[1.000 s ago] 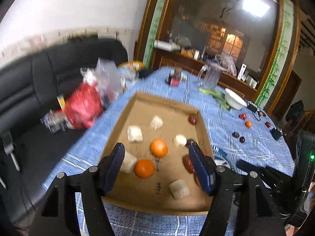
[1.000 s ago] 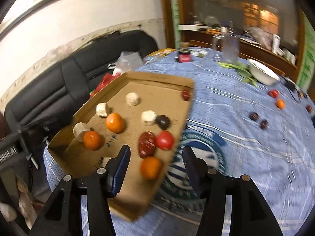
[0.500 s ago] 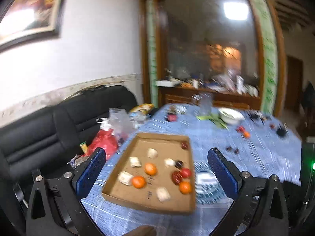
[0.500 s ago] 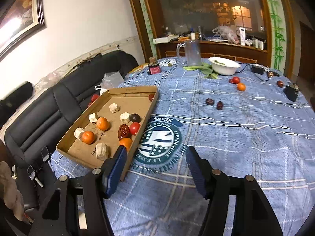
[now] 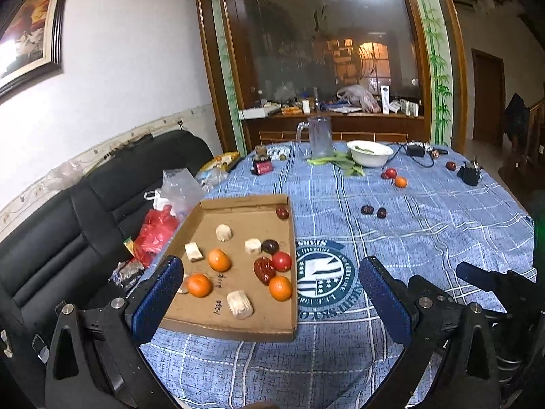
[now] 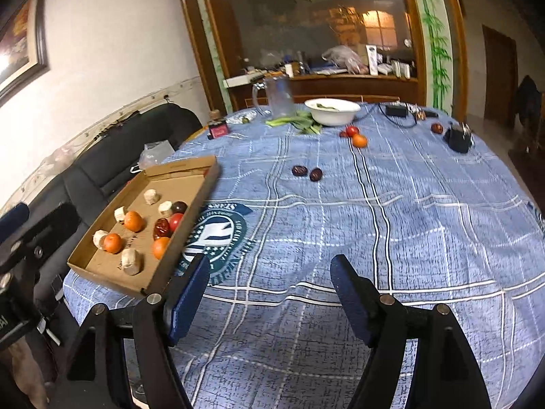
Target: Organize fruits
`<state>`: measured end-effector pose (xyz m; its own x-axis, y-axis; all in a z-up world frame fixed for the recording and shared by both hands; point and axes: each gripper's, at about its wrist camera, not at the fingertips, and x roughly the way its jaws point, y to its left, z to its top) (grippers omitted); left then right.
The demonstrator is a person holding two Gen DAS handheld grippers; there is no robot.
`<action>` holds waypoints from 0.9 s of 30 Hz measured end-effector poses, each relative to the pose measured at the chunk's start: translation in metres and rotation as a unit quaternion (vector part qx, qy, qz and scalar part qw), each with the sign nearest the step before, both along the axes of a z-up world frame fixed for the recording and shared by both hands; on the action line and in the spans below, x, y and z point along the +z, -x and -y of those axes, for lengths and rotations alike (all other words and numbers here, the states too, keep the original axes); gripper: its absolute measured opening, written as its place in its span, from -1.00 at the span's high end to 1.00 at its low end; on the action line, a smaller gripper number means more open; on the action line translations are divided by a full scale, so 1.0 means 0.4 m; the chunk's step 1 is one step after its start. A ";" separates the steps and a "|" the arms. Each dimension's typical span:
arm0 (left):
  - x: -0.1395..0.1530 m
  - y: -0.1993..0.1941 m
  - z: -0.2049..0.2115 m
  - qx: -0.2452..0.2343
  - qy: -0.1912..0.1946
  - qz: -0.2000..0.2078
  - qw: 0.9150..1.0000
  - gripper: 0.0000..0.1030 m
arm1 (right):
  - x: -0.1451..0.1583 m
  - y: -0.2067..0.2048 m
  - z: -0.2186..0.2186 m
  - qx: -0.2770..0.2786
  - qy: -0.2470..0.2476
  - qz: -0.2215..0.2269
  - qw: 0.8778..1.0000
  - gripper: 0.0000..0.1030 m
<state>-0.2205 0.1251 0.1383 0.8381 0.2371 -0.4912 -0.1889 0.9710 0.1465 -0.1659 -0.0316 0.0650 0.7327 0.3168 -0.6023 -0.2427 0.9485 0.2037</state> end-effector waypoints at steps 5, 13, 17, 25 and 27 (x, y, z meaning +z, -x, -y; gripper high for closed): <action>-0.019 -0.017 -0.025 0.003 0.012 -0.013 1.000 -1.00 | -0.009 -0.003 -0.030 0.010 0.014 -0.003 1.000 -0.50; -0.044 -0.030 -0.058 0.007 0.038 -0.034 0.999 -1.00 | -0.022 0.001 -0.071 0.025 0.040 -0.009 0.999 -0.50; -0.050 -0.036 -0.066 0.004 0.050 -0.043 0.998 -1.00 | -0.021 0.001 -0.078 0.024 0.046 -0.009 0.999 -0.54; -0.060 -0.042 -0.071 0.002 0.059 -0.052 0.997 -1.00 | -0.027 -0.004 -0.081 0.022 0.053 -0.014 0.998 -0.55; -0.062 -0.041 -0.070 0.002 0.059 -0.053 0.997 -1.00 | -0.027 -0.005 -0.081 0.022 0.054 -0.014 0.998 -0.55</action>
